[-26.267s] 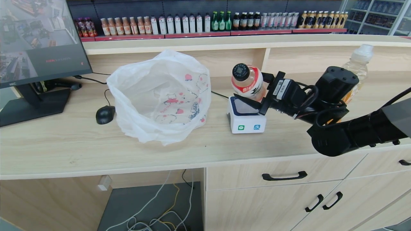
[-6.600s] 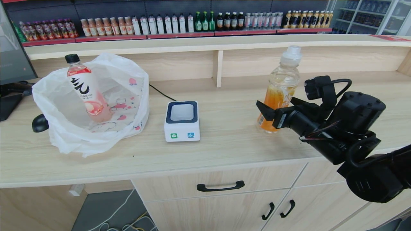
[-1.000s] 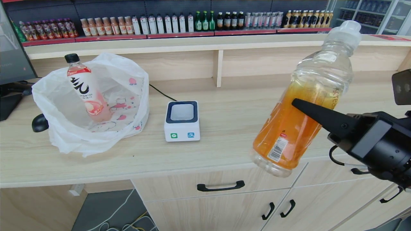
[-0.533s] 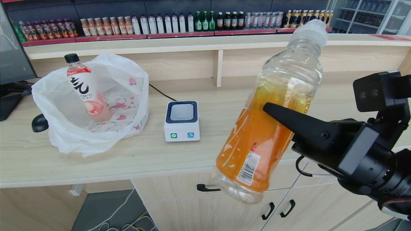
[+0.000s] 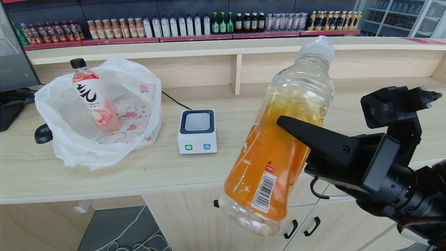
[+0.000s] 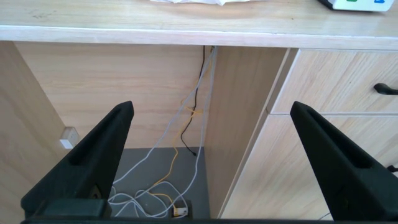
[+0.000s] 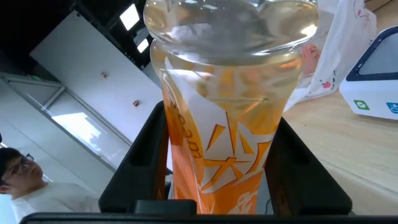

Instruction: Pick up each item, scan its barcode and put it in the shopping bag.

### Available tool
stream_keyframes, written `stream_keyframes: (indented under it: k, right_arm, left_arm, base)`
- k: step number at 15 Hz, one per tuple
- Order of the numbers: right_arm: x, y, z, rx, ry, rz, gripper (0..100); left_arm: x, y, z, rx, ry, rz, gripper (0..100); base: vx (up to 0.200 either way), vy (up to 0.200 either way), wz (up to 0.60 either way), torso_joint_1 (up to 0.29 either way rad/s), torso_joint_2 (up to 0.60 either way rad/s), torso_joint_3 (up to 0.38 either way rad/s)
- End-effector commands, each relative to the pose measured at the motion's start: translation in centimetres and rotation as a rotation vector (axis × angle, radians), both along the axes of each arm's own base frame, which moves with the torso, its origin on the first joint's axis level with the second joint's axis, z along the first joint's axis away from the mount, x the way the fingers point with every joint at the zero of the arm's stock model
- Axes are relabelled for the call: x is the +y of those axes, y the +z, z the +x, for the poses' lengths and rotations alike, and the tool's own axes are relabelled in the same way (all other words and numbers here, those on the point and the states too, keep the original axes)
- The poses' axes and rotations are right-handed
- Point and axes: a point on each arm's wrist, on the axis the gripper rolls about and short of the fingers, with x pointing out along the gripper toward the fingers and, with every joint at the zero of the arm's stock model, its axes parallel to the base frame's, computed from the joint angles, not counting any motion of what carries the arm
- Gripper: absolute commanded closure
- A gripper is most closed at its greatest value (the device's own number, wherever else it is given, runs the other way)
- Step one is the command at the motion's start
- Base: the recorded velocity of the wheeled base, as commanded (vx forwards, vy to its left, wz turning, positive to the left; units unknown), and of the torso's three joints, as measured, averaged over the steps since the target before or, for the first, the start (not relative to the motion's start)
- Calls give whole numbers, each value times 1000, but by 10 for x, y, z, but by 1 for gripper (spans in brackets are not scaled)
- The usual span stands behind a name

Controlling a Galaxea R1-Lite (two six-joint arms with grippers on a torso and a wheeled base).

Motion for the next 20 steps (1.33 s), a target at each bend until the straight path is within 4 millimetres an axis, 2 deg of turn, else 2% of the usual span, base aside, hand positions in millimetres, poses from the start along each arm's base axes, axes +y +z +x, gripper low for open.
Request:
stream_keyframes:
  k: [1,3,6,20]
  right_arm:
    - [-5,5,-5,-10,3,14,100]
    - [-16,9,-18,-6,18,38,100]
    - [-20,3,-23,3,29,17,100]
    - [-21,7,-26,-39,23,16,100]
  left_arm:
    - [0,0,0,0,0,0,0]
    - [0,0,0,0,0,0,0]
    - [0,0,0,0,0,0,0]
    - [0,0,0,0,0,0,0]
  base:
    - [0,0,0,0,0,0]
    - [0,0,0,0,0,0]
    - [0,0,0,0,0,0]
    - [0,0,0,0,0,0]
